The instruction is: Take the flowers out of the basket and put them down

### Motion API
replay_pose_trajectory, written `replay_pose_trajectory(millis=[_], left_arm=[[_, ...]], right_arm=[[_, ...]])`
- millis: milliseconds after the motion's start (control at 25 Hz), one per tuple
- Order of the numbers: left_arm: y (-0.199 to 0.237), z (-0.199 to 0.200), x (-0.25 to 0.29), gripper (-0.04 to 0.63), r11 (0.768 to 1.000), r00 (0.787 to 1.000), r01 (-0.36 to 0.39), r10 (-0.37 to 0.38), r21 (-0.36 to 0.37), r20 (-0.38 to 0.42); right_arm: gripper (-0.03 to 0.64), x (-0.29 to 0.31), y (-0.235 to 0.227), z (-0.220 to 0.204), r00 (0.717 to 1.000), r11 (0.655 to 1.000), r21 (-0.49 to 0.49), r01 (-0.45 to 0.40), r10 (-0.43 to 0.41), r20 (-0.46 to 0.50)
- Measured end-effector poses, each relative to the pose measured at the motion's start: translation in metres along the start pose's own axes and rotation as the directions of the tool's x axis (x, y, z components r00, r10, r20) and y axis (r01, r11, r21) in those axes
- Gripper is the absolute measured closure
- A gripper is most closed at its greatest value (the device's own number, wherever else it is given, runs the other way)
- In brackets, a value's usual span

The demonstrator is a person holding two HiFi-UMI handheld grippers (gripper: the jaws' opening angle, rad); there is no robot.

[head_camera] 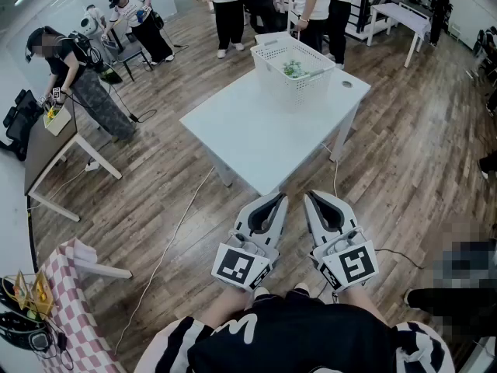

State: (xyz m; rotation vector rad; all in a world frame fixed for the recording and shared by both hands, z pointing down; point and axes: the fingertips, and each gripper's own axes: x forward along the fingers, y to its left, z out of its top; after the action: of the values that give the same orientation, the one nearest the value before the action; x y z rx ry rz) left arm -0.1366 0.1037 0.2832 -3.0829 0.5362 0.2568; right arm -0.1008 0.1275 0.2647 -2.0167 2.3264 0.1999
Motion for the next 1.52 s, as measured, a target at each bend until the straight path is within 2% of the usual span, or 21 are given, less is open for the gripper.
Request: replay_pose_trajectory(millis=[720, 1000, 1360, 1520], left_arm=[[0.01, -0.001, -0.006, 0.592, 1.0, 1.0, -0.004, 0.004, -0.016, 0.006], [0.019, 0.0, -0.019, 0.592, 1.0, 1.0, 0.008, -0.008, -0.023, 0.009], [0.033, -0.015, -0.043, 0.592, 0.998, 0.999, 0.047, -0.048, -0.039, -0.007], [0.034, -0.027, -0.041, 0.592, 0.995, 0.998, 0.066, -0.067, -0.081, -0.018]], right_arm=[[0.6, 0.007, 0.008, -0.004, 1.0, 1.0, -0.018, 0.01, -0.01, -0.009], [0.598, 0.01, 0.024, 0.002, 0.999, 0.998, -0.052, 0.028, -0.026, 0.033], [0.598, 0.012, 0.043, -0.013, 0.996, 0.996, -0.016, 0.089, -0.088, 0.027], [0.598, 0.01, 0.045, -0.025, 0.994, 0.992, -0.061, 0.113, -0.113, -0.004]])
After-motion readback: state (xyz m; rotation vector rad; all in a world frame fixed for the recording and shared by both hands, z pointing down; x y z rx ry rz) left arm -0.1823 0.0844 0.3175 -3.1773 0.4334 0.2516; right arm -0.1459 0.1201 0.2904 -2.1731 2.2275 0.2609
